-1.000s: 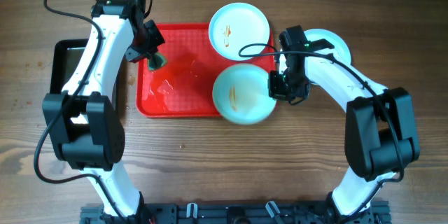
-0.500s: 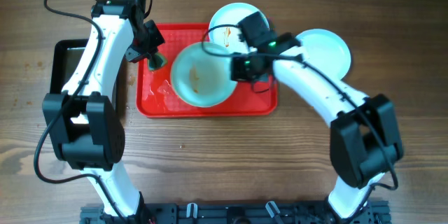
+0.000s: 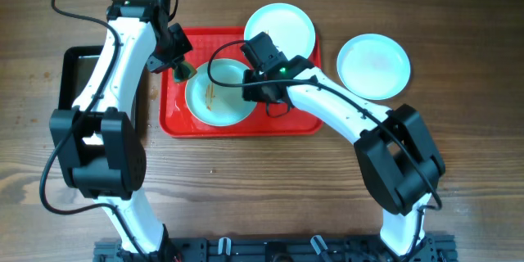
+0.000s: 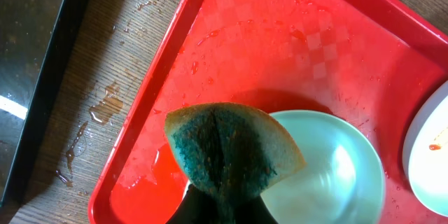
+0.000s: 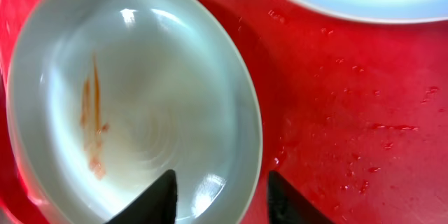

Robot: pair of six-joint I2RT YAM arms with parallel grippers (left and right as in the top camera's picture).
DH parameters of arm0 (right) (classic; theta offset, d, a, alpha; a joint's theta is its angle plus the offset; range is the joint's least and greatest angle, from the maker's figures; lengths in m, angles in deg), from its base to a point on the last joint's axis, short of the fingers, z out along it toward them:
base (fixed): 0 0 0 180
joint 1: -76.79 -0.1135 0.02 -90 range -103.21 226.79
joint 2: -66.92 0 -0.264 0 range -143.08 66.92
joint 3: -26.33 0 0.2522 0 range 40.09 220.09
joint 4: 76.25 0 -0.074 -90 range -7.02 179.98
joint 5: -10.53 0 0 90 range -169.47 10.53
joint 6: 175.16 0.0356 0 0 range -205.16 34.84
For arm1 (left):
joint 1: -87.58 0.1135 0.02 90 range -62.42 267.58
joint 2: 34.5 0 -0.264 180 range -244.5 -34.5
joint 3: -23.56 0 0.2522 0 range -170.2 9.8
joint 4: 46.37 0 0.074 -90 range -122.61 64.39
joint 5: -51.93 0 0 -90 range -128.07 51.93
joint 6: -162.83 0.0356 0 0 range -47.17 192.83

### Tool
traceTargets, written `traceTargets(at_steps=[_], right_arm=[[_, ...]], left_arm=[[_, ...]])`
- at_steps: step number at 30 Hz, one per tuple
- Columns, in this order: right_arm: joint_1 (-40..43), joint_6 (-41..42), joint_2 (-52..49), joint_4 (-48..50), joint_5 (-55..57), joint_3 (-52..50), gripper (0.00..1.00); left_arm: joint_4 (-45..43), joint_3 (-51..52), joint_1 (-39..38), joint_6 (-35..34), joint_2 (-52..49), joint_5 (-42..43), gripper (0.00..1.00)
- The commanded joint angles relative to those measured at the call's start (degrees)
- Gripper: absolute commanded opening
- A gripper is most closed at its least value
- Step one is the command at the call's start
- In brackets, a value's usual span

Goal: Clean dirty plates on tray and stack at the side
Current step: 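Move the right gripper back and grasp the bottom plate's rim, then scrub the bottom plate with the sponge in the left gripper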

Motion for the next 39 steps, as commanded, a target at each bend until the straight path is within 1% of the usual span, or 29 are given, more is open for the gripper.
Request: traceTargets(at_steps=[1, 3, 6, 8, 11, 12, 16, 17, 19, 20, 24, 29, 31, 33, 35, 39], right_arm=[[3.48, -4.98, -3.67, -2.4, -4.9, 5.49, 0.43], [4.87, -7.82, -5.86, -5.38, -4.9, 10.29, 0.42], [5.01, -9.22, -9.49, -7.76, -5.81, 14.14, 0.36], [5.01, -9.49, -12.13, -8.55, -10.88, 14.29, 0.35], [5.01, -8.87, -12.74, -9.81, -12.39, 14.27, 0.25], [4.85, -7.67, -12.74, -10.27, -12.31, 14.27, 0.24], [4.74, -4.39, -14.6, -10.88, -12.41, 14.27, 0.22], [4.74, -4.39, -14.86, -10.71, -12.98, 14.27, 0.2], [4.74, -3.5, -15.32, -9.97, -13.51, 14.27, 0.06], [4.74, -2.93, -15.37, -9.66, -13.51, 14.27, 0.05], [4.74, -2.97, -15.52, -8.09, -13.92, 14.27, 0.04], [4.74, -3.15, -15.52, -6.69, -14.56, 14.27, 0.04], [4.74, -3.41, -15.52, -6.56, -14.99, 14.27, 0.04], [4.74, -3.87, -15.52, -6.21, -15.02, 14.27, 0.05], [4.74, -4.26, -15.52, -6.16, -15.21, 14.27, 0.04], [4.74, -4.59, -15.52, -5.97, -15.58, 14.27, 0.04]], left_arm=[[-0.26, -0.85, 0.15, 0.85, 0.92, 0.22, 0.04], [-0.37, -0.85, 0.15, 0.85, 0.92, 0.22, 0.04], [-0.61, -0.85, 0.15, 0.85, 0.92, 0.22, 0.04], [-0.63, -0.85, 0.15, 0.85, 0.92, 0.22, 0.04], [-0.61, -0.85, 0.15, 0.85, 0.92, 0.22, 0.04], [-0.61, -0.85, 0.15, 0.83, 0.92, 0.24, 0.04], [-0.59, -0.85, 0.15, 0.85, 0.92, 0.28, 0.04], [-0.59, -0.83, 0.11, 0.85, 0.92, 0.28, 0.04], [-0.57, -0.83, 0.11, 0.85, 0.81, 1.36, 0.04], [-0.57, -0.7, 0.11, 0.85, 0.76, 2.25, 0.04], [-1.2, 1.66, 0.11, 1.53, 0.72, 2.99, 0.04], [-4.15, 7.34, 0.11, 17.66, 0.7, 12.24, 0.04], [-6.08, 10.34, 0.02, 22.16, 0.7, 13.92, 0.04], [-9.03, 13.94, 0.0, 24.92, 0.7, 13.97, 0.04], [-11.78, 16.96, 0.0, 26.03, 0.7, 13.92, 0.04], [-19.69, 22.91, 0.02, 26.36, 0.66, 13.53, 0.04]])
